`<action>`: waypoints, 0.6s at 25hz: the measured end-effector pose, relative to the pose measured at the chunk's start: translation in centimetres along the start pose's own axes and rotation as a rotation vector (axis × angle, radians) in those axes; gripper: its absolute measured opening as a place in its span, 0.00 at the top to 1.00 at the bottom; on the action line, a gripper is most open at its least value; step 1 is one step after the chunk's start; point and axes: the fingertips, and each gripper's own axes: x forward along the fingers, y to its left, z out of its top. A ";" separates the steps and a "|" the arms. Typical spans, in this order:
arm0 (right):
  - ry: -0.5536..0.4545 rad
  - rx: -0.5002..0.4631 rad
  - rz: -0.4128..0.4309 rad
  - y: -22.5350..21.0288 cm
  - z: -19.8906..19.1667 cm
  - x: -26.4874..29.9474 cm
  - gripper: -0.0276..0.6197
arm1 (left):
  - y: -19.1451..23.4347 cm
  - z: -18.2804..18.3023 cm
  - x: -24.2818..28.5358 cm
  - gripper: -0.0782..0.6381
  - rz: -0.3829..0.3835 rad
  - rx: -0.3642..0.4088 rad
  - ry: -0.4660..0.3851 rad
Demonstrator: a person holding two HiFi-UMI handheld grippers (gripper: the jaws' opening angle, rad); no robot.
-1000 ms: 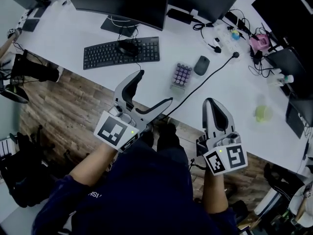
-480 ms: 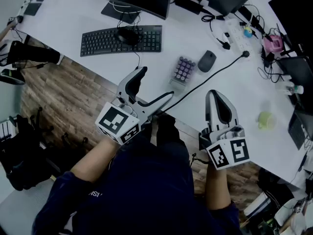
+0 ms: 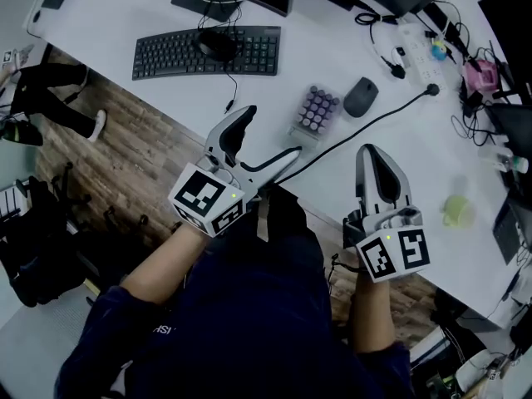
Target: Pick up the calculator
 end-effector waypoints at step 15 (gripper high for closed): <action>0.075 0.031 0.008 -2.0 -3.3 1.9 0.95 | 2.0 -5.8 2.0 0.30 0.033 -0.120 0.090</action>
